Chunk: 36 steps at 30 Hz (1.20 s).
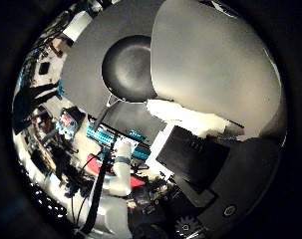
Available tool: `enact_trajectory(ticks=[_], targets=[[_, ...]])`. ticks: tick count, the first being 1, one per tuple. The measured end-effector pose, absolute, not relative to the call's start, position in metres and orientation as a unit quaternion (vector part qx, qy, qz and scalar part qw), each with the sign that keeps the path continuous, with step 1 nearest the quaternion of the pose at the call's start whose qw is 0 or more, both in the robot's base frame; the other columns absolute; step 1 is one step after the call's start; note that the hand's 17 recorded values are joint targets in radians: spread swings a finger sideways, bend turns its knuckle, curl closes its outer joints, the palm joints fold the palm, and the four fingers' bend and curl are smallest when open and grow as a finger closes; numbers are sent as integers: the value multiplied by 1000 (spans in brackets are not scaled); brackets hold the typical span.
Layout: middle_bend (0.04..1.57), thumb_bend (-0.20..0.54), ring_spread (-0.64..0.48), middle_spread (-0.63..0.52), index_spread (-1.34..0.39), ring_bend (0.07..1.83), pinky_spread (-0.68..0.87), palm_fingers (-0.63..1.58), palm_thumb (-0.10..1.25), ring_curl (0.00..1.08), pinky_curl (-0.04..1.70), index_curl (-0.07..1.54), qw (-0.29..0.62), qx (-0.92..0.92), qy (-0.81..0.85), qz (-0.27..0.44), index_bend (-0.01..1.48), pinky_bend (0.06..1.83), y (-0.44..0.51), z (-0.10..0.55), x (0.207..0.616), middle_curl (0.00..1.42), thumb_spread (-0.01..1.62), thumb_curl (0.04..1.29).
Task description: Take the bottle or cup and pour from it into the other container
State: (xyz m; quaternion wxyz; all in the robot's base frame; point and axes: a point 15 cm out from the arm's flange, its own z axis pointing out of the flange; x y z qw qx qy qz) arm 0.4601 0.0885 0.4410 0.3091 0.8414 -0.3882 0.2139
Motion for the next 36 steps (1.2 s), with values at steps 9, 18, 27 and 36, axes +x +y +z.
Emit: enact_trajectory(ticks=[9,18,27,36], targets=[[953,-32,-251,-266,-587,1199,-449,1128,794,557,535,1028,353,835,-361,219,228,1126,106,410,472,743,777,589],[945,-31,-258,-273,-595,1195,-451,1123,796,562,539,1037,379,828,-344,228,208,1127,121,385,482,756,794,586],[941,-31,-262,-278,-607,1191,-449,1125,793,564,541,1046,392,828,-334,224,198,1124,131,365,485,767,802,583],[935,-30,-255,-281,-613,1190,-441,1124,785,567,545,1050,397,828,-330,221,198,1123,133,356,486,778,820,575]])
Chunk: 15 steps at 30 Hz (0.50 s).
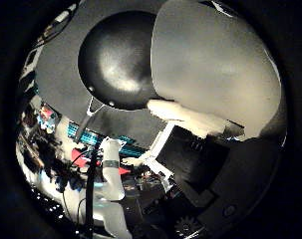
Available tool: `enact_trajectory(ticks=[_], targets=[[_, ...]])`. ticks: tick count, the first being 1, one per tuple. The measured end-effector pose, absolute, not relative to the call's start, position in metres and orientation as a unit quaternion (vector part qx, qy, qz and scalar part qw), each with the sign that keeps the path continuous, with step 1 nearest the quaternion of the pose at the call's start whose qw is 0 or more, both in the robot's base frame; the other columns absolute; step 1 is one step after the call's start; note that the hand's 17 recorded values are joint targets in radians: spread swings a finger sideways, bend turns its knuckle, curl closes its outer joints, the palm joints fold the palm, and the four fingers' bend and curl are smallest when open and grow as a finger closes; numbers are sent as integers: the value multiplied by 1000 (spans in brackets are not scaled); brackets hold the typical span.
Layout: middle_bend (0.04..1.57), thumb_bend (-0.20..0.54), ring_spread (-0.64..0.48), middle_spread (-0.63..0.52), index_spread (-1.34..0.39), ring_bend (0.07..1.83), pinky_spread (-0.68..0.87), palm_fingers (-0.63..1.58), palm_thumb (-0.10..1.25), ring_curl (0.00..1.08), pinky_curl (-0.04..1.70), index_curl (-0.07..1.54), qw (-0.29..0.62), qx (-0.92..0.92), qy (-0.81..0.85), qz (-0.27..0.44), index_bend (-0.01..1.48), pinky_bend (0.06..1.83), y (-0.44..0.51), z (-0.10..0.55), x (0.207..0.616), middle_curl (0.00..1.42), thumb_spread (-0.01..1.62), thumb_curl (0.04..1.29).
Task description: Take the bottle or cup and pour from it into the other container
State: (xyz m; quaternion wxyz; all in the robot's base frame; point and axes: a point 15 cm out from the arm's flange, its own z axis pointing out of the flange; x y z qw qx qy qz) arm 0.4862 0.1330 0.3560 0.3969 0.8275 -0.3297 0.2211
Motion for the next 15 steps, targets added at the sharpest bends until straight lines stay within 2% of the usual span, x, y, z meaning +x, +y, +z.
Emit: enact_trajectory(ticks=[7,15], targets=[[927,-29,-255,-284,-615,1190,-442,1122,790,570,550,1052,383,834,-331,221,198,1117,134,356,489,785,831,569],[924,-30,-259,-286,-615,1182,-444,1119,796,573,556,1060,356,847,-345,190,199,1114,135,349,483,792,837,567]])
